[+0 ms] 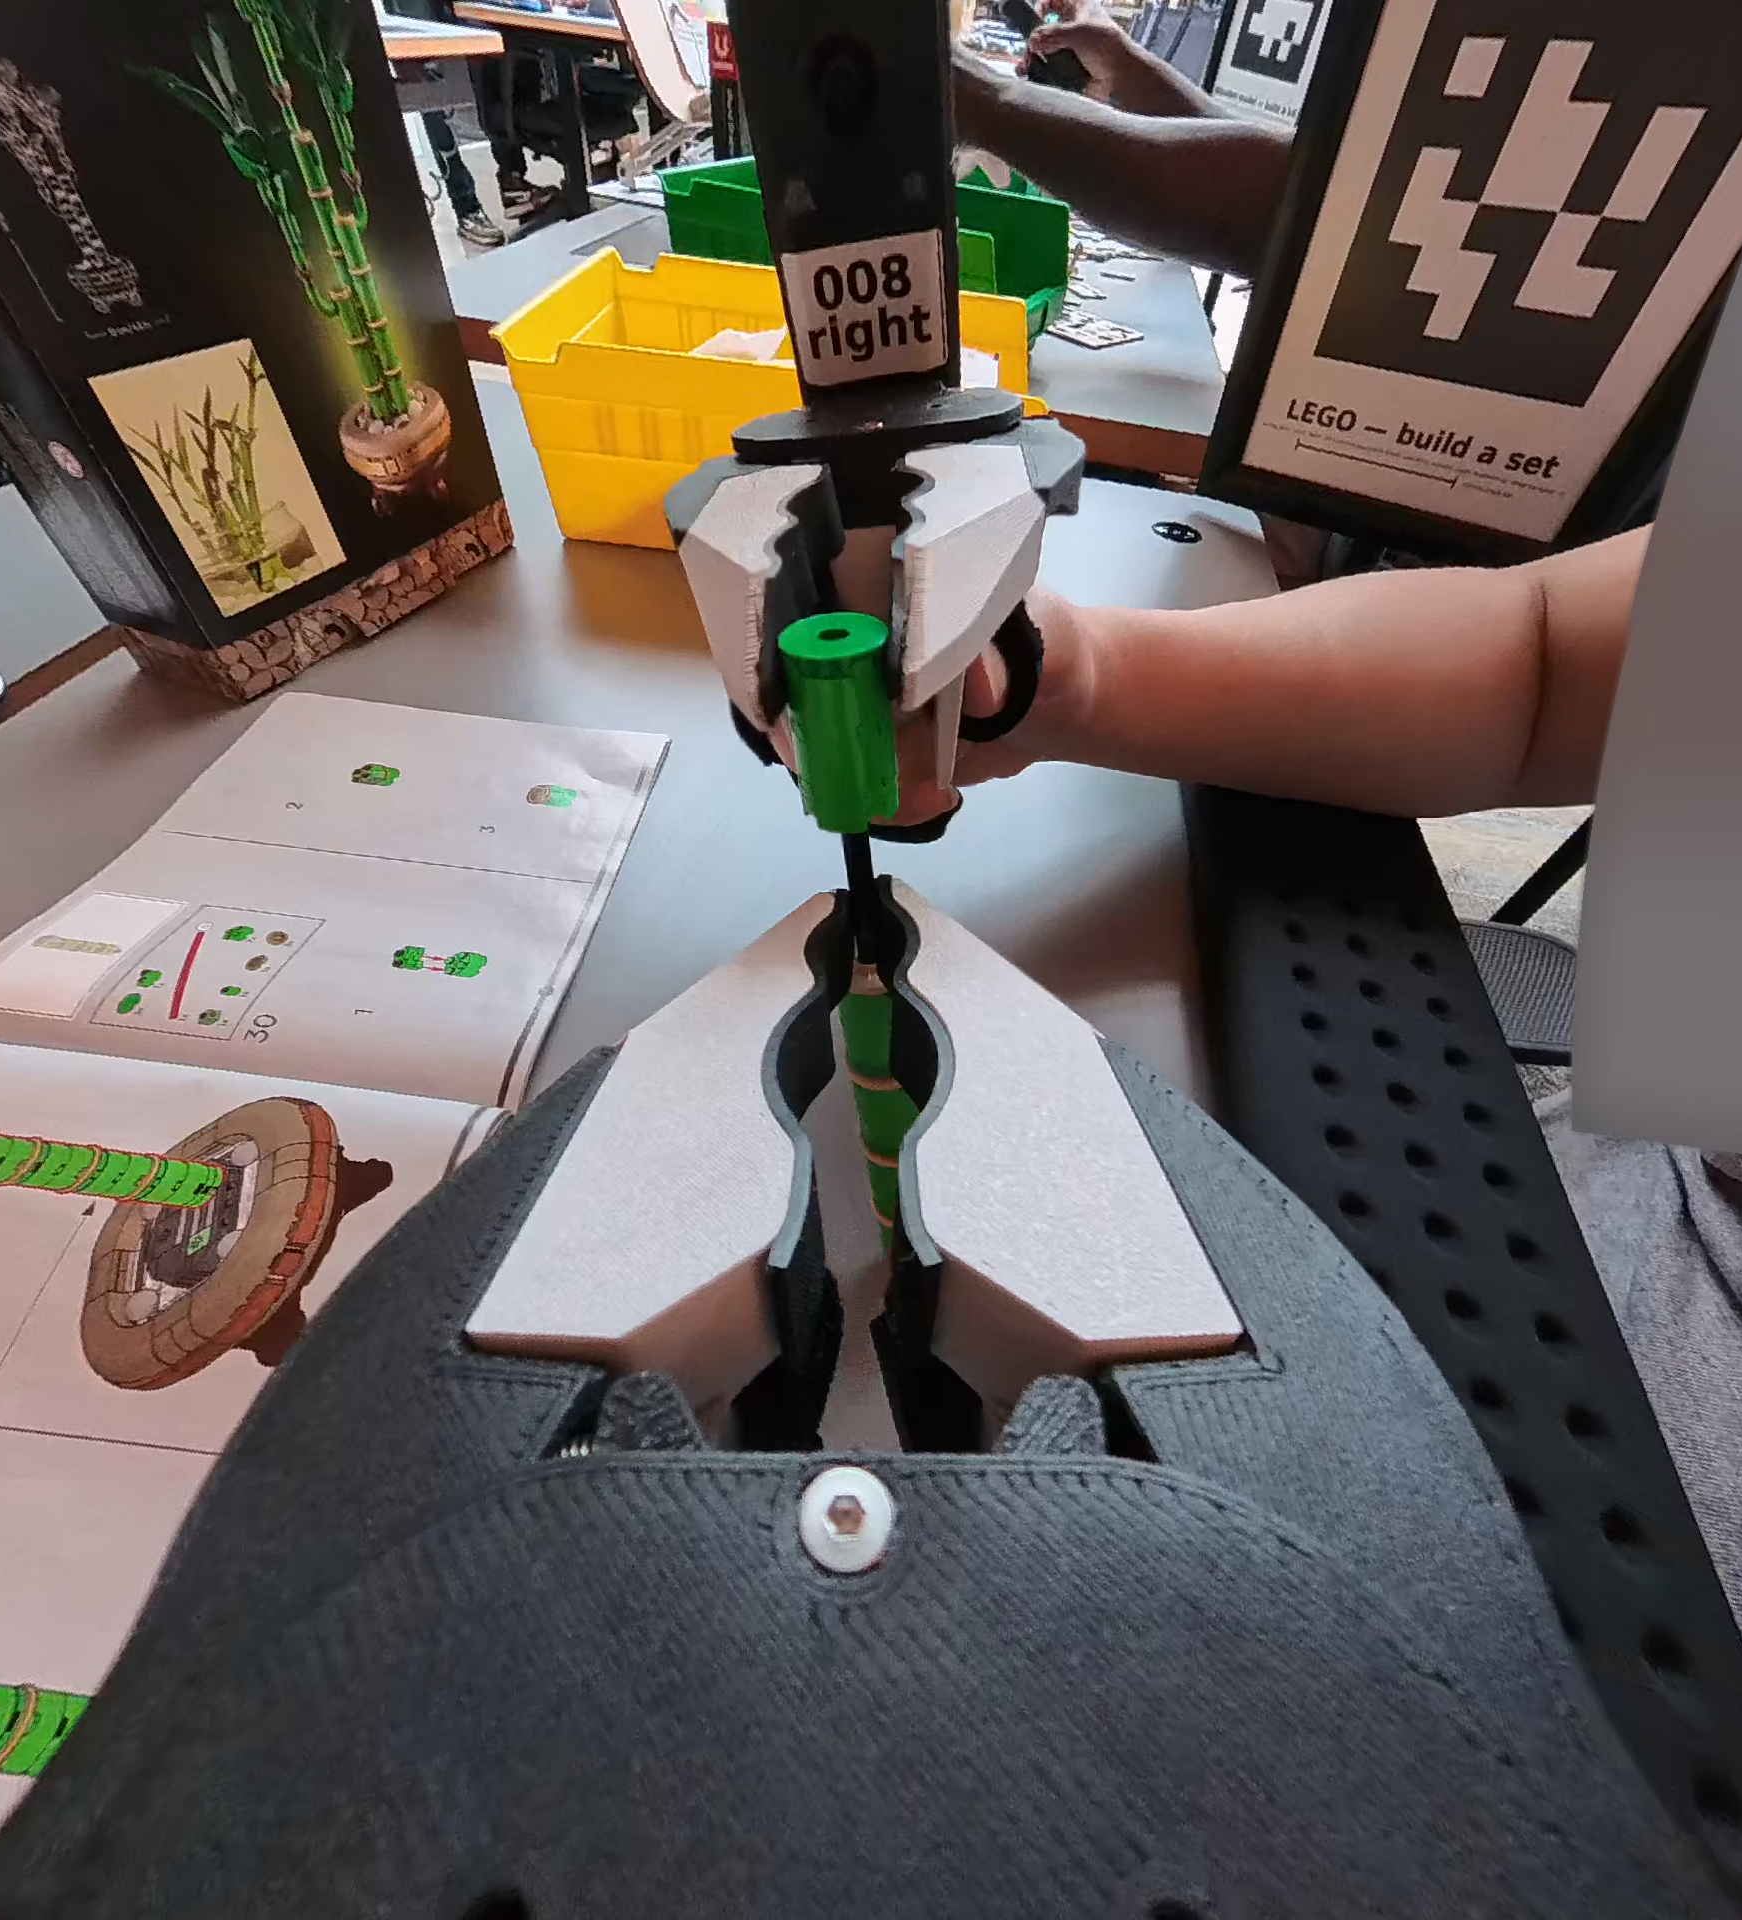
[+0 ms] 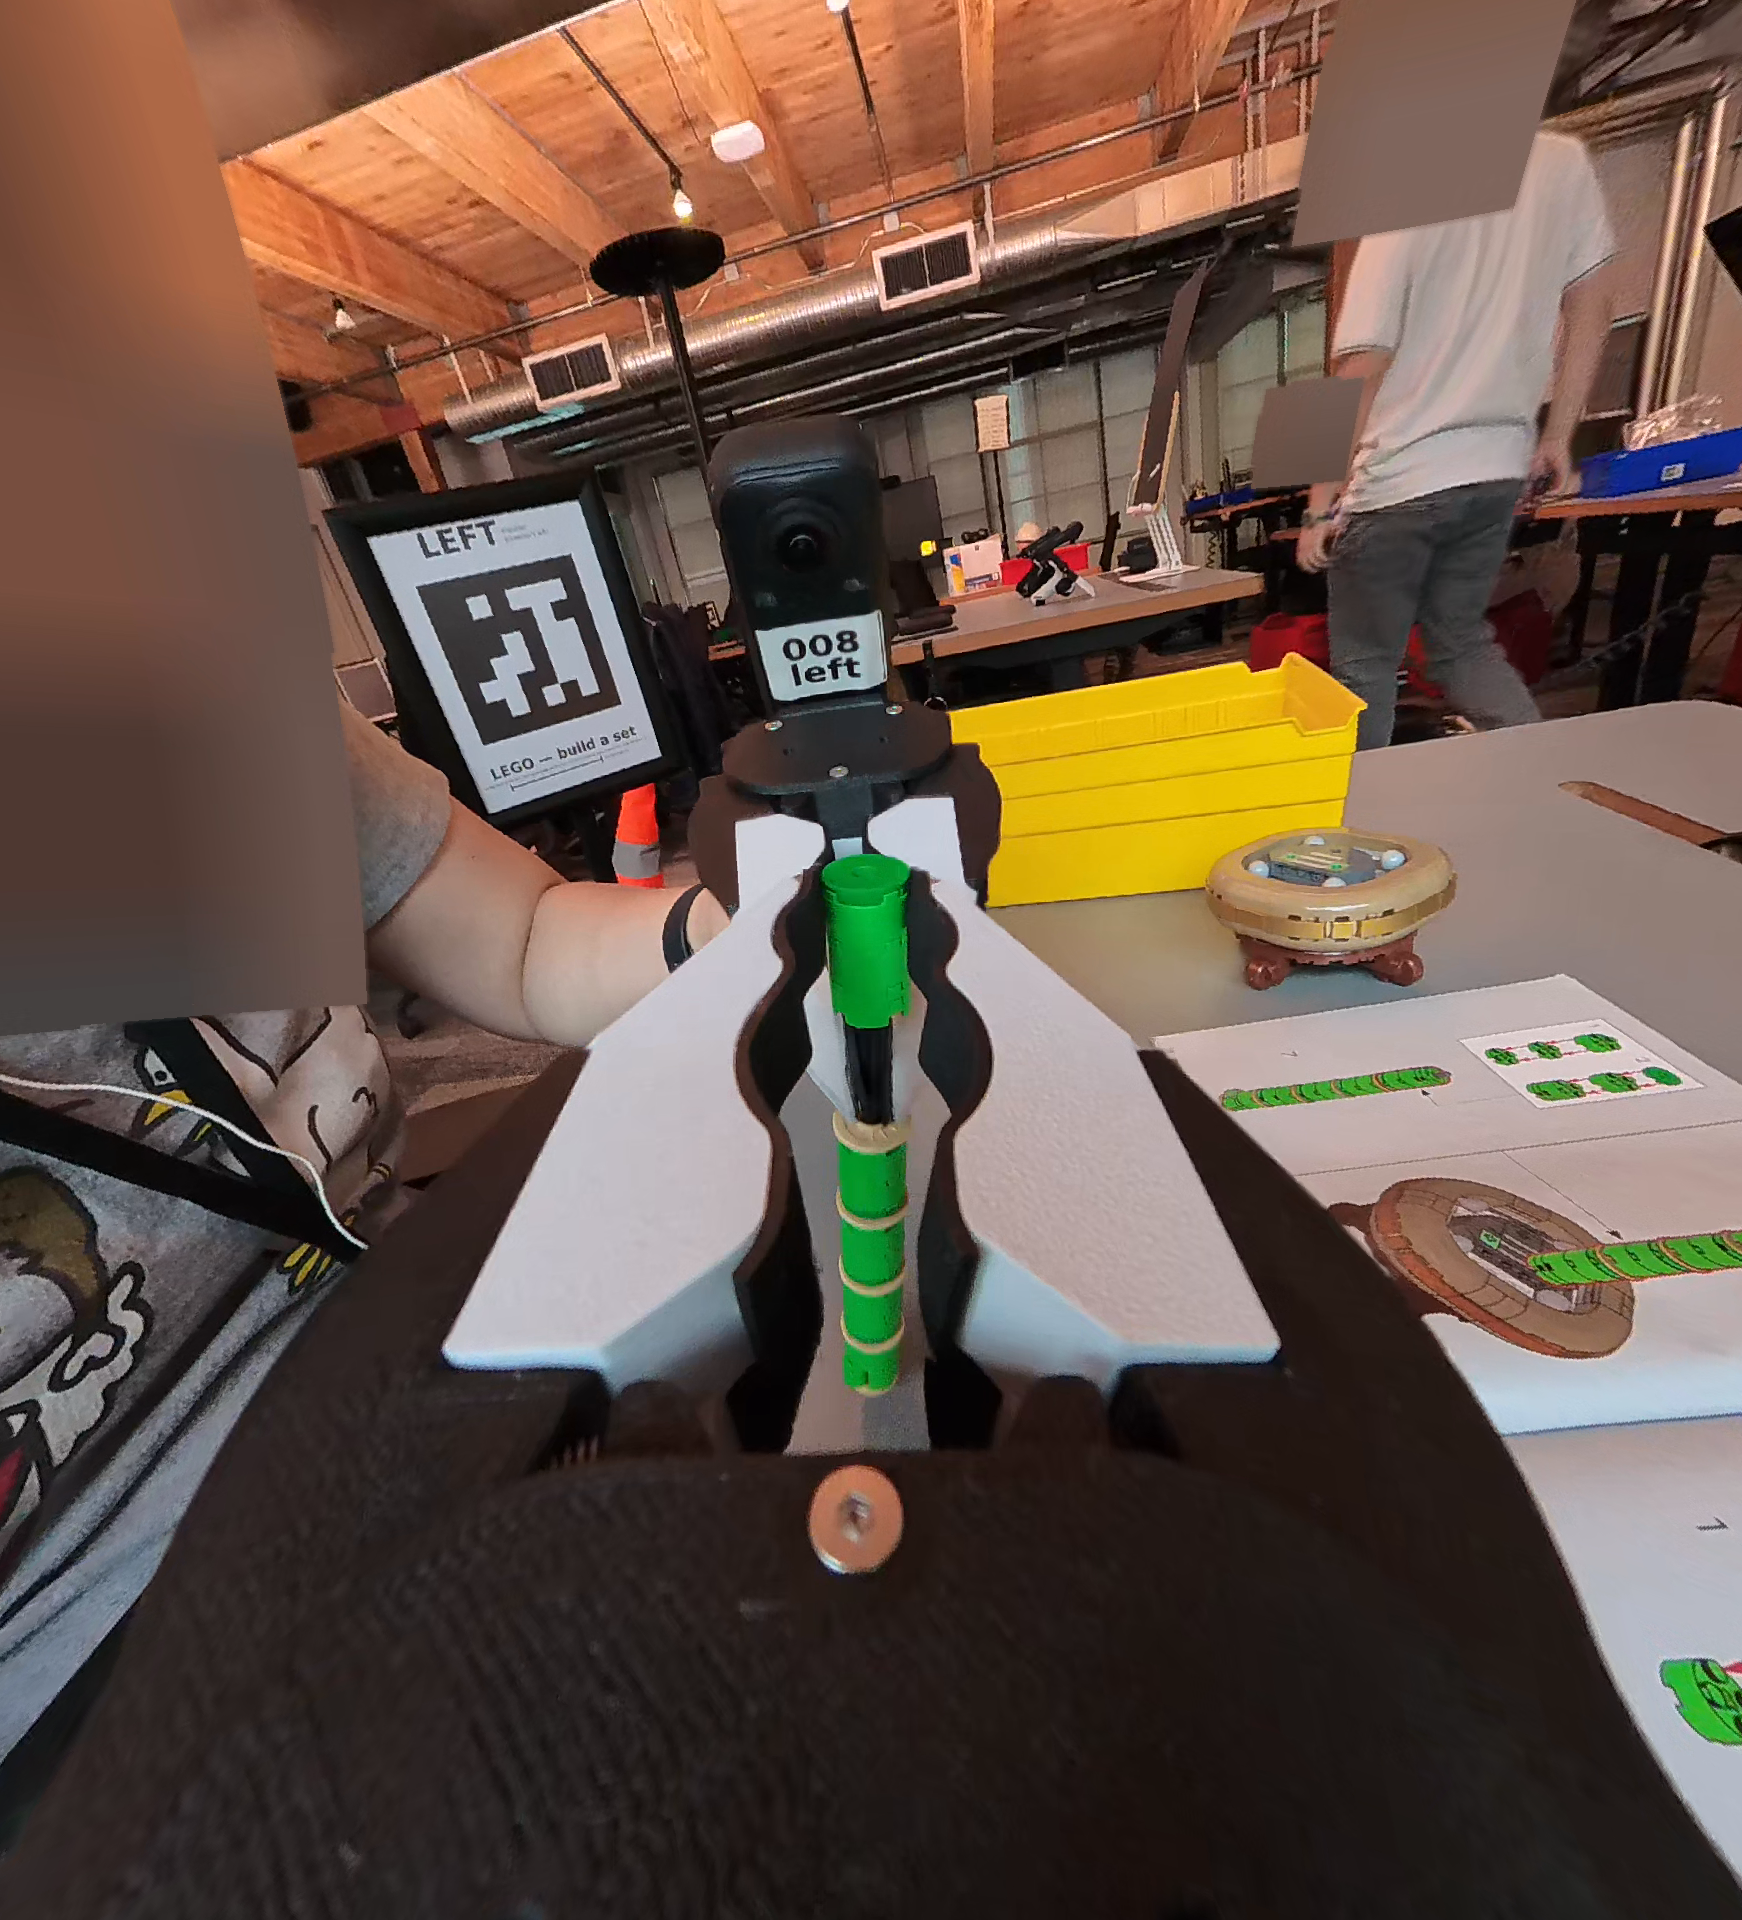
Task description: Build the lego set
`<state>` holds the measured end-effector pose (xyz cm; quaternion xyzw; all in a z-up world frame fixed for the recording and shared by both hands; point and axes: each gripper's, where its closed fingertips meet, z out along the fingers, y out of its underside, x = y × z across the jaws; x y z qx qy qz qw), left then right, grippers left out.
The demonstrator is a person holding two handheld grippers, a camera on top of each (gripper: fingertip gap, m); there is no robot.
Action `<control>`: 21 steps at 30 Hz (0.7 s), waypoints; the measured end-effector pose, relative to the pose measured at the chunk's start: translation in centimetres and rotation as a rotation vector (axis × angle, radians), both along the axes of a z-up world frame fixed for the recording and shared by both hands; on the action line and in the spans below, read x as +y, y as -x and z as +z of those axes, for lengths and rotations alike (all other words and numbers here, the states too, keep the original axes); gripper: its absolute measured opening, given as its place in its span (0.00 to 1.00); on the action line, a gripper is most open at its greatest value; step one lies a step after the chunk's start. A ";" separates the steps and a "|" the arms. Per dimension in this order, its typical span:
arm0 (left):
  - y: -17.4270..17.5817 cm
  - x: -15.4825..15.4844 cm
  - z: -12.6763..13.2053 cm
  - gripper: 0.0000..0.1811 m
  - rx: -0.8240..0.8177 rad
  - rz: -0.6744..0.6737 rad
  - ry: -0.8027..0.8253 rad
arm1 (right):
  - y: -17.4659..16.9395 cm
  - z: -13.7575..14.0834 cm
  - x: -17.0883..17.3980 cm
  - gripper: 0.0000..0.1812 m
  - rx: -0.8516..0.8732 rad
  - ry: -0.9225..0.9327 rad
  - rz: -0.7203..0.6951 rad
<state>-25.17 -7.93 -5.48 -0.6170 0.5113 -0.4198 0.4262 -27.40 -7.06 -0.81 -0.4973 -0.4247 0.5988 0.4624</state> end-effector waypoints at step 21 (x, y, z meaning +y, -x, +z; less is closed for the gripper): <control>-0.1 -0.1 -0.4 0.02 -0.018 -0.047 -0.119 | 0.4 -0.1 -0.7 0.08 0.002 -0.076 0.008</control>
